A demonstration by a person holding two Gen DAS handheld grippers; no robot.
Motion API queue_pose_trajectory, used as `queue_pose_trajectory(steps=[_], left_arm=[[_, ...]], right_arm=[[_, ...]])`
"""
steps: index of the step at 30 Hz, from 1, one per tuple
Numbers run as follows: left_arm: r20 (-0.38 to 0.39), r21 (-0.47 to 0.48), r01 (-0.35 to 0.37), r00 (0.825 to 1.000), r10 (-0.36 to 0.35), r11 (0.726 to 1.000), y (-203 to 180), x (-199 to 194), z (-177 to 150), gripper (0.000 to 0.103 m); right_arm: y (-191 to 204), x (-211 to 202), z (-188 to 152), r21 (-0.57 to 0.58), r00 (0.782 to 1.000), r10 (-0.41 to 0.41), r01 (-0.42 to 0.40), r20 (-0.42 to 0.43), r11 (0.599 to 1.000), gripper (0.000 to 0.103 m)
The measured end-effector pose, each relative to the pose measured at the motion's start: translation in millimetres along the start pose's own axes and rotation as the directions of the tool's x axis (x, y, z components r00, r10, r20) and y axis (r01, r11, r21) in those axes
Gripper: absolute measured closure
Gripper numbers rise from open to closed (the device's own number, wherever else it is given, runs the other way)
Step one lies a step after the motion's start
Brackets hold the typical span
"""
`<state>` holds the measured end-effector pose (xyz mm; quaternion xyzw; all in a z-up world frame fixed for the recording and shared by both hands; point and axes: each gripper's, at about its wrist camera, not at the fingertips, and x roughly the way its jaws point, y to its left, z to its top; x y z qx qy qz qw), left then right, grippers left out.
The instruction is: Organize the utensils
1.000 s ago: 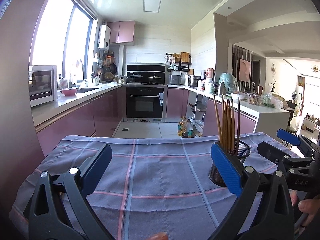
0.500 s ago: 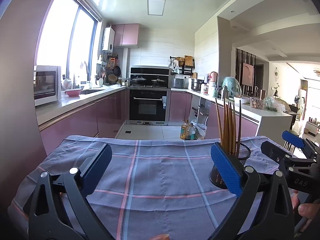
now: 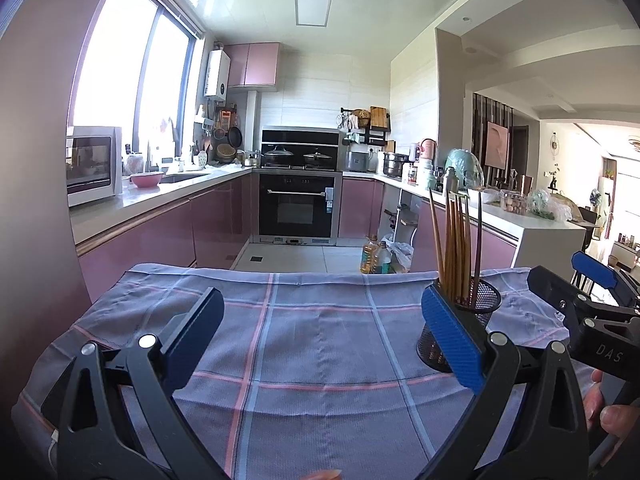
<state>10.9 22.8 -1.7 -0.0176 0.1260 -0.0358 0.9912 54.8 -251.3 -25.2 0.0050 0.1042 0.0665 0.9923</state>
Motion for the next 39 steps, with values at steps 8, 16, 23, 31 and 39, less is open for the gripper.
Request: queue_pose_trajectory(steps=[8, 16, 23, 31, 39], left_arm=[[-0.007, 0.003, 0.003, 1.0, -0.003, 1.0, -1.6, 1.3, -0.8, 0.006], [-0.008, 0.005, 0.004, 1.0, -0.004, 1.0, -2.4, 1.5, -1.4, 0.006], [-0.009, 0.006, 0.005, 1.0, -0.005, 1.0, -4.2, 1.9, -0.4, 0.006], [-0.01, 0.006, 0.008, 1.0, -0.008, 1.0, -6.4, 1.9, -0.3, 0.006], [-0.013, 0.008, 0.009, 1.0, -0.009, 1.0, -7.6, 1.4, -1.2, 0.006]], right_arm=[[1.7, -0.4, -1.7, -0.01, 1.0, -0.01, 0.01, 0.002, 1.0, 0.007], [0.6, -1.8, -1.4, -0.001, 1.0, -0.013, 0.013, 0.008, 1.0, 0.007], [-1.1, -2.8, -1.6, 0.001, 1.0, -0.013, 0.013, 0.003, 1.0, 0.007], [-1.6, -2.8, -1.2, -0.001, 1.0, -0.012, 0.012, 0.005, 1.0, 0.007], [-3.0, -2.9, -1.3, 0.002, 1.0, -0.014, 0.014, 0.001, 1.0, 0.007]])
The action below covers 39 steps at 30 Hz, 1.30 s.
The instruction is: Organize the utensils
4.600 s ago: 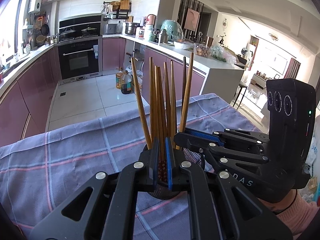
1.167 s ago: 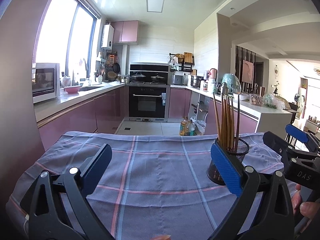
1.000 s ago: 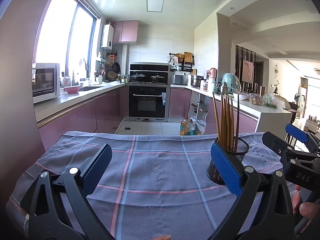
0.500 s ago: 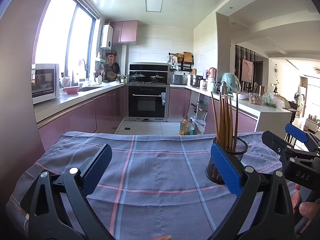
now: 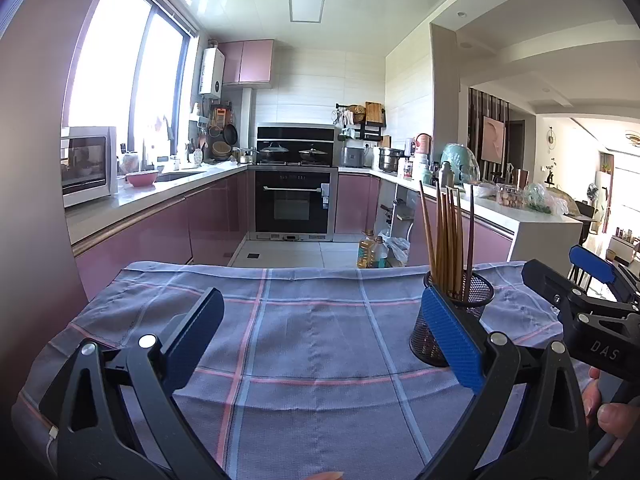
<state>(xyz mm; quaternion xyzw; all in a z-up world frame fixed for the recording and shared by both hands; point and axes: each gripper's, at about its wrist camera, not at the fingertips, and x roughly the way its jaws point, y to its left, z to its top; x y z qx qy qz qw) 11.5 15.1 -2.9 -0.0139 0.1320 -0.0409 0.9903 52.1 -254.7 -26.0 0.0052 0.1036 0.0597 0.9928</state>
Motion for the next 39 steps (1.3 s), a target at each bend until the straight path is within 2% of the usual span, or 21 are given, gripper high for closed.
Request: queue_pose_trajectory(steps=[39], left_arm=[[-0.006, 0.0, 0.004, 1.0, -0.004, 1.0, -1.5, 0.1, -0.9, 0.006]], right_arm=[[-0.2, -0.7, -0.5, 0.011, 1.0, -0.005, 0.005, 0.004, 1.0, 0.007]])
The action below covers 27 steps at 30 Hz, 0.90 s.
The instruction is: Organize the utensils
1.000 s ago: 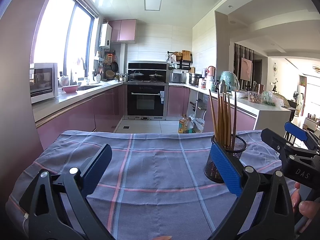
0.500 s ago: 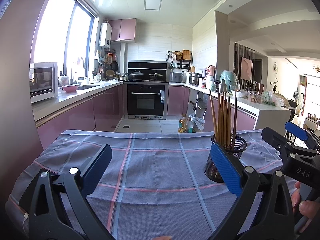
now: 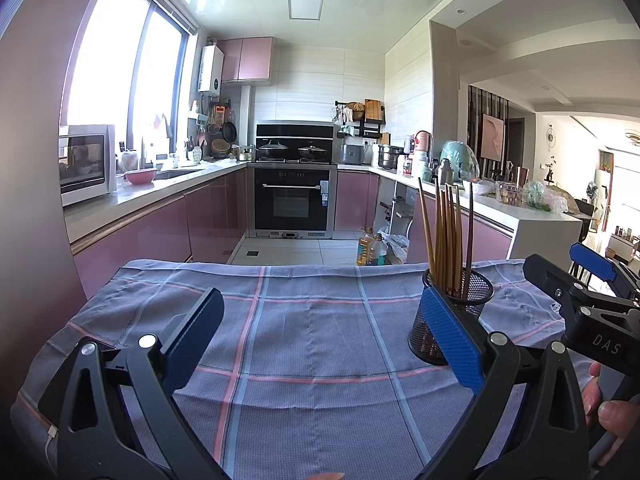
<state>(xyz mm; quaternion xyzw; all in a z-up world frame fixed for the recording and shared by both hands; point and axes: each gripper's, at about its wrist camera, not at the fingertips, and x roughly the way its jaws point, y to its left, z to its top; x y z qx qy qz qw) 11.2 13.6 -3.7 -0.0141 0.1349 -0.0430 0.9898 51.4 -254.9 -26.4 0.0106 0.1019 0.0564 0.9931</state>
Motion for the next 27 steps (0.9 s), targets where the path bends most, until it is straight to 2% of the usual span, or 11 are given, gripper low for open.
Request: queue_pose_trajectory(steps=[27], left_arm=[[-0.001, 0.0, 0.0, 1.0, 0.0, 1.0, -1.6, 0.5, -0.1, 0.006]], right_arm=[[0.3, 0.6, 2.4, 0.007, 1.0, -0.002, 0.002, -0.003, 1.0, 0.007]])
